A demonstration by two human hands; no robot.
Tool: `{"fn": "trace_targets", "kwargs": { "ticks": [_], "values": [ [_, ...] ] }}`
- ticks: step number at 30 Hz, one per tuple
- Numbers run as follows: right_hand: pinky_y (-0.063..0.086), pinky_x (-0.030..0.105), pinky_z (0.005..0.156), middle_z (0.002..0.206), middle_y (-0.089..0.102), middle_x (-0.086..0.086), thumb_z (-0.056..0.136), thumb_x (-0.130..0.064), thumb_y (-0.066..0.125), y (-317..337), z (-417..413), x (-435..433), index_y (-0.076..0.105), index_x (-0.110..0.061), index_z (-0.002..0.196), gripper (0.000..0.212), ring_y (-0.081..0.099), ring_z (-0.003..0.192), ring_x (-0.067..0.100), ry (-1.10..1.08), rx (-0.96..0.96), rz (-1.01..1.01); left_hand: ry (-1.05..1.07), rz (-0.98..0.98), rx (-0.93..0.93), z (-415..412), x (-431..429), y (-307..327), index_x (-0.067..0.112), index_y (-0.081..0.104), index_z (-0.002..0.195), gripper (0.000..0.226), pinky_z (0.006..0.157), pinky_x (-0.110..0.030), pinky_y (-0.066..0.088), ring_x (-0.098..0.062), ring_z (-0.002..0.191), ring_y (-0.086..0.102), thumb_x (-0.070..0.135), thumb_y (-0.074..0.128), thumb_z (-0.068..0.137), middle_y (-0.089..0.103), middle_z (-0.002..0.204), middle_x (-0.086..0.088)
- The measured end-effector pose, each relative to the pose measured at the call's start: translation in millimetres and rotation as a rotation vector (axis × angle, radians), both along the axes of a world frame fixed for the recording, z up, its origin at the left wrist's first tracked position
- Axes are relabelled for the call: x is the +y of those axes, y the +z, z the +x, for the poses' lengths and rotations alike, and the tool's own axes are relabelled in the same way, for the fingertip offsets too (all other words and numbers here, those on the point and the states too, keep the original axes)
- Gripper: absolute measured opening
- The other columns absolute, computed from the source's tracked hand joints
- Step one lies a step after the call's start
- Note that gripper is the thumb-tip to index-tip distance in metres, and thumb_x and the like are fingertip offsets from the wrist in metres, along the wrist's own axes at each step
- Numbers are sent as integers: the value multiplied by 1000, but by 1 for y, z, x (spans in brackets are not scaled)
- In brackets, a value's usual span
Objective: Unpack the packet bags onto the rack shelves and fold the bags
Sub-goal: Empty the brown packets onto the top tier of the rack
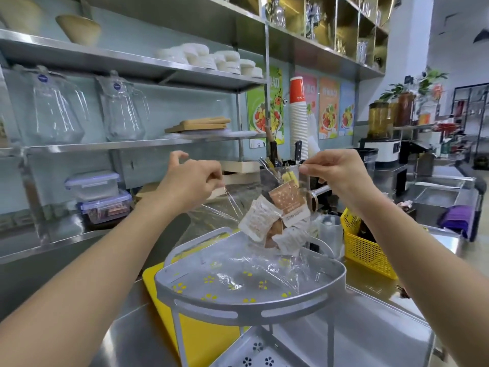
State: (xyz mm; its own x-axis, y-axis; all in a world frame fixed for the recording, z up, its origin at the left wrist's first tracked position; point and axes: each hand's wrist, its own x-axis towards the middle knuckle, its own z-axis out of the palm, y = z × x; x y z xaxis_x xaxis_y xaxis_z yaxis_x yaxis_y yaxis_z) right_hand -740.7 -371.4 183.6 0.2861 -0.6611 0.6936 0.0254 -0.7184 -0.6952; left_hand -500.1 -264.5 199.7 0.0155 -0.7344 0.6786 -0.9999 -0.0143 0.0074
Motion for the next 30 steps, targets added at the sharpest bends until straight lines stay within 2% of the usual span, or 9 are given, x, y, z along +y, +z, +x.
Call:
{"fn": "trace_targets", "kwargs": {
  "ticks": [5,12,15,18,21,24,27,28,30],
  "values": [
    [45,6,56,59,67,-10,73,-6,72,18,8,2,70,-3,84,11,60,53,-6,-17,-84,-28,-43,-307,-60,3,8,11,23,61,80,13,96,-41,18,-14,84,50,31,55,89,63,81,10],
    [43,4,53,67,62,-5,76,-9,70,45,18,17,66,-15,76,8,57,52,-9,-44,-136,-128,-4,-564,-83,5,11,27,21,63,78,10,87,-31,15,-21,93,55,26,58,85,67,90,2],
    [50,17,64,74,62,-1,79,-13,68,38,25,22,64,-14,81,5,58,66,5,-30,-122,-45,-15,-597,-32,7,11,23,21,63,76,9,84,-30,16,-21,95,54,25,61,83,65,89,1],
    [49,25,72,92,64,1,75,-26,72,18,27,19,56,-15,100,32,62,82,12,31,-40,163,-5,-590,18,6,12,13,17,66,77,7,87,-34,19,-25,99,50,24,64,80,62,92,-3],
    [49,36,80,95,69,-1,72,-29,74,-8,25,16,59,-23,94,27,65,92,15,155,147,366,-19,-593,122,6,17,6,16,67,82,10,91,-41,25,-30,105,48,25,66,79,59,102,-8],
    [49,35,76,76,74,-4,75,-19,72,-33,25,16,71,-19,79,4,67,79,12,213,200,400,-12,-595,245,13,23,-2,23,59,107,36,98,-42,23,-29,119,39,37,69,76,48,125,-11],
    [46,29,66,61,70,-6,77,-10,69,-45,26,17,71,-17,70,11,65,66,9,220,85,405,42,-572,449,27,31,-17,21,28,136,90,105,-47,21,-29,131,29,49,75,65,30,142,-15],
    [45,27,64,61,70,-6,78,-10,68,-47,26,19,71,-17,70,11,64,65,8,231,57,403,42,-525,586,32,33,-24,19,18,139,103,107,-47,22,-27,131,30,50,78,60,29,144,-13],
    [45,26,62,63,70,-4,78,-10,68,-49,25,22,70,-16,72,8,64,66,9,267,34,399,-86,-332,972,41,40,-36,20,9,141,117,103,-41,33,-20,119,47,46,82,54,44,135,-5]
  ]
}}
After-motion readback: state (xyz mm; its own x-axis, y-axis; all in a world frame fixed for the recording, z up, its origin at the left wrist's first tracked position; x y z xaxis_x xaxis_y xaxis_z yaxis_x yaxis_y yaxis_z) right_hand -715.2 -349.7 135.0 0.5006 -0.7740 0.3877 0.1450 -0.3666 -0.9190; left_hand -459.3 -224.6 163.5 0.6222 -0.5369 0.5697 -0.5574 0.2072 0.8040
